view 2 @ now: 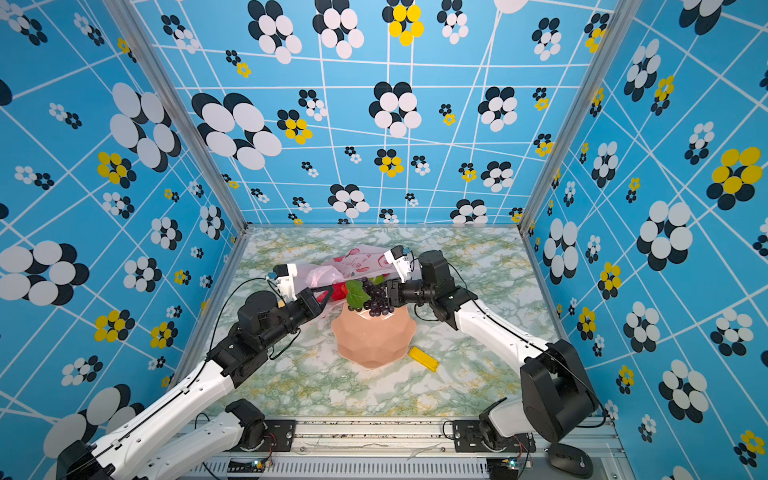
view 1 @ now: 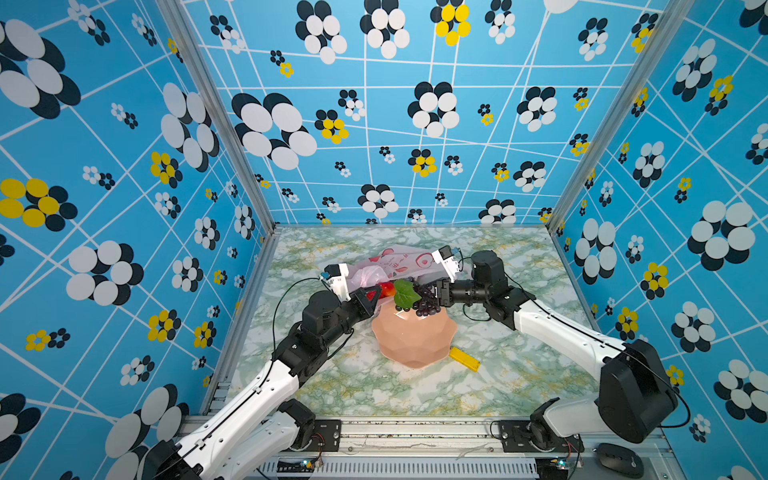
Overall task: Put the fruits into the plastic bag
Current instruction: 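Push the grapes into the bag beside the left gripper and open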
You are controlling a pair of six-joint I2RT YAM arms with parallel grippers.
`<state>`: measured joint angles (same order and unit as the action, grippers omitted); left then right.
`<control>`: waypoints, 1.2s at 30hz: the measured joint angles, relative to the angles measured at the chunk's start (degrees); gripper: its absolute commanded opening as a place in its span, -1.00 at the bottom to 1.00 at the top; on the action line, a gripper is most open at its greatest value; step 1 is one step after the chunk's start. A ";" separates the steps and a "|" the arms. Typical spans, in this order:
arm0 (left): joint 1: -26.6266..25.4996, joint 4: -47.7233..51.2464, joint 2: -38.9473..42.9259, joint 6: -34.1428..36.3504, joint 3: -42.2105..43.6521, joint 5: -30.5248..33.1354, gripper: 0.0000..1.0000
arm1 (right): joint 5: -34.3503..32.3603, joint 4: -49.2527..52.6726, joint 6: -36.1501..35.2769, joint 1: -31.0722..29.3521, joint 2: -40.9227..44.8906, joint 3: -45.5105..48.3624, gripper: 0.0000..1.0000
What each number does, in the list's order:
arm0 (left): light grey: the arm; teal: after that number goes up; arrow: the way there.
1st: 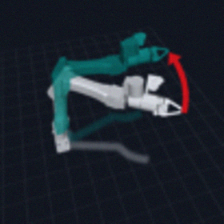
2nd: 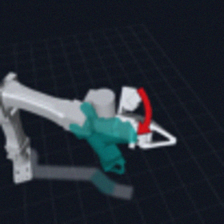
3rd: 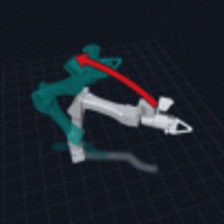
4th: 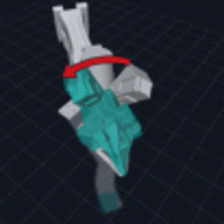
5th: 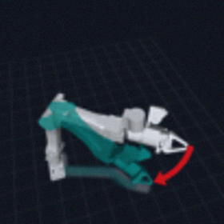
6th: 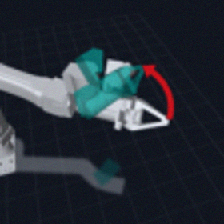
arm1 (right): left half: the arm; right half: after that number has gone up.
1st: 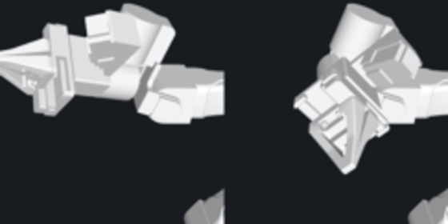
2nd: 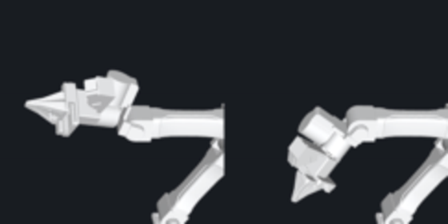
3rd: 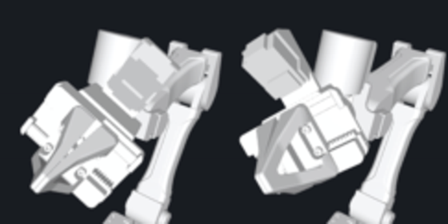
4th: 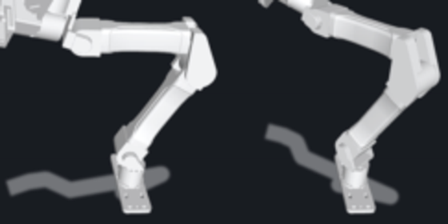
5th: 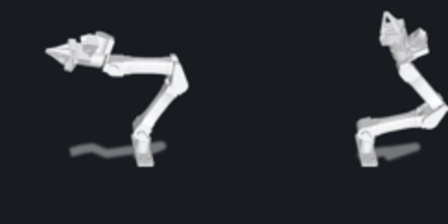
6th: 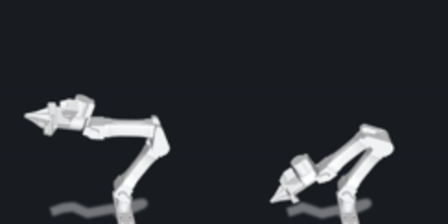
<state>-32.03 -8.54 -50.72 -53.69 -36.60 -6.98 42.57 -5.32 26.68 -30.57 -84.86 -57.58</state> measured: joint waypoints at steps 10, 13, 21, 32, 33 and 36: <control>-0.39 -2.27 -2.10 1.36 -0.79 -1.73 -1.00 | 0.48 5.62 -1.36 0.00 -10.62 -8.52 -0.22; -0.98 -2.32 -2.21 2.23 -0.87 -2.80 -1.00 | 1.05 6.29 -0.79 0.00 -12.48 -10.45 -0.21; -3.56 -1.07 -0.85 5.38 -0.87 -4.85 -1.00 | 1.70 10.86 -1.38 0.02 -15.61 -17.75 -0.20; -4.11 -0.61 0.90 7.23 -0.87 -5.44 -1.00 | -5.07 18.16 -6.21 -0.22 -24.57 -26.10 -0.19; -4.11 -0.74 0.57 7.26 -0.87 -5.44 -1.00 | -5.92 18.27 -6.40 -0.50 -25.05 -26.16 -0.18; -4.11 -1.03 -1.01 7.26 -0.87 -5.16 -1.00 | -7.41 18.53 -6.80 -2.10 -26.86 -27.47 -0.17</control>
<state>-36.14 -9.56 -51.72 -46.44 -37.47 -12.14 35.16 13.21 19.88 -32.67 -111.72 -85.06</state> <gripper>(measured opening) 0.040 0.413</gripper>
